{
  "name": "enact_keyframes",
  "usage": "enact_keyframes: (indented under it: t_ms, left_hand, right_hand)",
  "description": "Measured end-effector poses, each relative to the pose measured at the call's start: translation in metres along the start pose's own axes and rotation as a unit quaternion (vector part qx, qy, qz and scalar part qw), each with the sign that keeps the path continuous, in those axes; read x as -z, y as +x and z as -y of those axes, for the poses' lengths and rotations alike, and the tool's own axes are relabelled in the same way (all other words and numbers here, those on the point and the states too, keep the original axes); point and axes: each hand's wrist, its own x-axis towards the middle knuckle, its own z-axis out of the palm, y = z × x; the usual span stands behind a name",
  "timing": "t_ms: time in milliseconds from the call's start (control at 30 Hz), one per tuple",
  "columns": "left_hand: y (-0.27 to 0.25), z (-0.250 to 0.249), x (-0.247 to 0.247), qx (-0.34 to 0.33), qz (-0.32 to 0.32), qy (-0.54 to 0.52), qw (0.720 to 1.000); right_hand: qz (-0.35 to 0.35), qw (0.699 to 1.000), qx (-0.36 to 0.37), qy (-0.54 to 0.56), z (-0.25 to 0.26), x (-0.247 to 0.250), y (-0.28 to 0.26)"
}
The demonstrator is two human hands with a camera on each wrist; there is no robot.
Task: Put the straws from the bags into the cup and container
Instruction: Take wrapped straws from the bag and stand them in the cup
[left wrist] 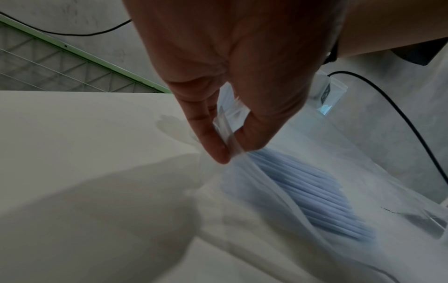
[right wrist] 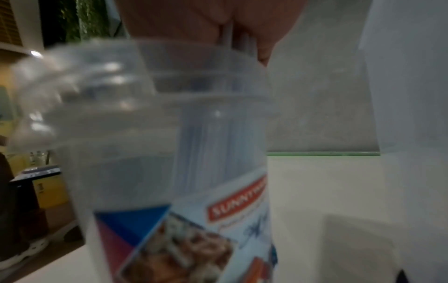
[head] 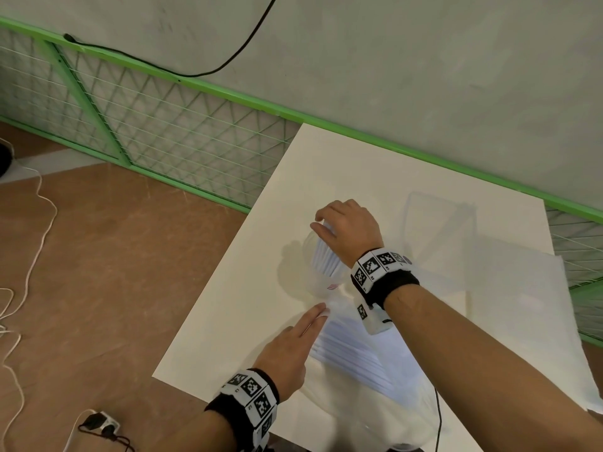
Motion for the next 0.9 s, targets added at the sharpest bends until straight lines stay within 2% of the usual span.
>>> enact_keyframes:
  t_ms: [100,233,300,367,467,667,800,900]
  left_hand:
    - [-0.001,0.000,0.001,-0.003,-0.003,0.001,1.000]
    - [0.000,0.001,-0.001,-0.004,-0.002,0.001,1.000]
    - [0.001,0.001,-0.002,-0.002,-0.001,0.000,1.000]
    - [0.001,0.000,-0.002,-0.001,0.000,-0.001,1.000]
    - [0.000,0.000,-0.002,0.002,-0.002,0.001,1.000]
    - [-0.001,0.000,-0.002,0.005,0.005,0.004,1.000]
    - [-0.001,0.003,-0.004,0.010,0.012,-0.004,1.000]
    - [0.000,0.003,-0.005,0.014,0.010,0.003,1.000]
  right_hand:
    - [0.003,1.000,-0.005,-0.001,0.001,0.001,0.000]
    - [0.014,0.996,-0.088,0.020,0.002,0.015,0.011]
    - [0.051,0.993,-0.108,-0.010,0.003,0.017,0.013]
    - [0.095,0.989,-0.092,-0.063,0.005,0.014,0.009]
    - [0.093,0.990,-0.072,-0.073,0.006,0.011,0.003]
    - [0.075,0.990,-0.107,-0.048,0.008,0.019,0.009]
    - [0.164,0.971,-0.127,-0.122,0.009,0.018,0.012]
    - [0.153,0.974,-0.136,-0.098,0.011,0.025,0.010]
